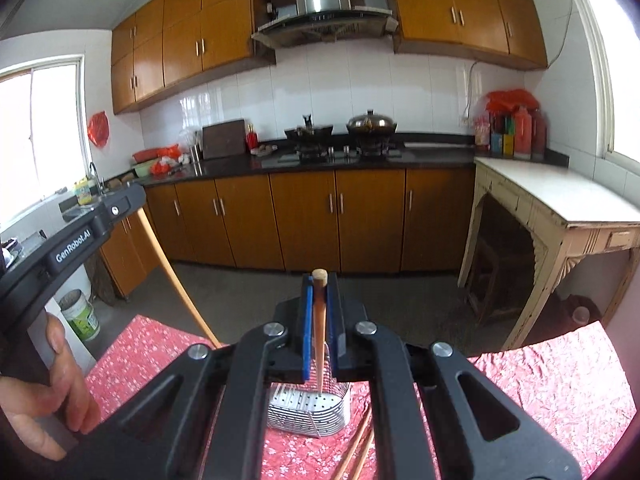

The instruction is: Organize utensils

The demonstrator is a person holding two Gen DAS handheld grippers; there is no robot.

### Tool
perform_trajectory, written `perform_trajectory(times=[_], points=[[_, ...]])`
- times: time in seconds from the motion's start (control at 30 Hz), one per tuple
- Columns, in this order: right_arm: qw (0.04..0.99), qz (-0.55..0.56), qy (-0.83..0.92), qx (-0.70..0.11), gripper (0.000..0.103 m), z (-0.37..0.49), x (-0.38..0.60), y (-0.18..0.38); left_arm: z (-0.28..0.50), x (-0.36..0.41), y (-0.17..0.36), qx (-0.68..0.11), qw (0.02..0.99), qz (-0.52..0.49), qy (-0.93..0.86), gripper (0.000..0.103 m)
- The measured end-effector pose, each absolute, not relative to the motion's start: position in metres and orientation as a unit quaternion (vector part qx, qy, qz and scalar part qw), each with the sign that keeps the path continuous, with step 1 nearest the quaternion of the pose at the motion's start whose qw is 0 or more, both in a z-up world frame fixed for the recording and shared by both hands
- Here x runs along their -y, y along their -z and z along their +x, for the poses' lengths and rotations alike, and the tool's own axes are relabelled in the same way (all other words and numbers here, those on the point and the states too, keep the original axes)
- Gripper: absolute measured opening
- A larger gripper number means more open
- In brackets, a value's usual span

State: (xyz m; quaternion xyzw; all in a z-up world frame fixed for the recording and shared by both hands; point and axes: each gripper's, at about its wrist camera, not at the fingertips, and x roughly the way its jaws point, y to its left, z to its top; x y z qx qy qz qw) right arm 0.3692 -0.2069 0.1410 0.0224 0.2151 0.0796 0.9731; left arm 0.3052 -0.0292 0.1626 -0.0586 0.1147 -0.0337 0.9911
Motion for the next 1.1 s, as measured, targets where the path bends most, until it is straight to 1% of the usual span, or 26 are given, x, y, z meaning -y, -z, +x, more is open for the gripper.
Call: perform_trajectory(times=[0.23,0.27,0.3,0.33,0.37,0.4,0.43,0.5,0.6,0.67,0.8,0.83,0.97,1.1], points=[[0.966,0.037,-0.100,-0.236,0.009,0.392,0.217,-0.112,0.324,0.024,-0.144,-0.151,0.987,-0.051,0.032,0.007],[0.968,0.035,-0.094,-0.232,0.014,0.390,0.219,-0.110,0.323,0.020,-0.143,-0.151,0.987,-0.050,0.031,0.007],[0.970,0.030,-0.084,-0.227,0.027,0.388,0.221,-0.110,0.322,0.016,-0.143,-0.153,0.987,-0.049,0.030,0.007],[0.972,0.028,-0.077,-0.222,0.033,0.386,0.223,-0.109,0.322,0.013,-0.144,-0.155,0.986,-0.050,0.028,0.009],[0.973,0.030,-0.069,-0.218,0.035,0.384,0.228,-0.108,0.320,0.007,-0.144,-0.157,0.986,-0.054,0.026,0.011],[0.973,0.036,-0.062,-0.218,0.035,0.382,0.233,-0.107,0.318,0.002,-0.143,-0.159,0.985,-0.058,0.024,0.018],[0.973,0.043,-0.059,-0.218,0.035,0.380,0.239,-0.106,0.316,-0.003,-0.142,-0.160,0.985,-0.061,0.021,0.031],[0.973,0.055,-0.045,-0.218,0.035,0.375,0.251,-0.105,0.308,-0.015,-0.140,-0.158,0.985,-0.066,0.011,0.045],[0.974,0.063,-0.017,-0.218,0.035,0.367,0.272,-0.098,0.299,-0.028,-0.135,-0.160,0.985,-0.059,0.001,0.046],[0.972,0.071,-0.002,-0.224,0.035,0.361,0.287,-0.090,0.288,-0.036,-0.129,-0.162,0.986,-0.051,-0.006,0.049],[0.965,0.075,0.027,-0.249,0.035,0.343,0.310,-0.059,0.258,-0.059,-0.104,-0.169,0.985,-0.040,-0.024,0.061],[0.963,0.076,0.030,-0.256,0.035,0.340,0.314,-0.049,0.251,-0.066,-0.094,-0.177,0.983,-0.043,-0.024,0.063],[0.948,0.082,0.038,-0.304,0.035,0.328,0.325,0.004,0.234,-0.081,-0.048,-0.219,0.974,-0.042,-0.025,0.064],[0.933,0.077,0.028,-0.352,0.035,0.320,0.319,0.057,0.224,-0.080,0.000,-0.264,0.964,-0.026,-0.018,0.064]])
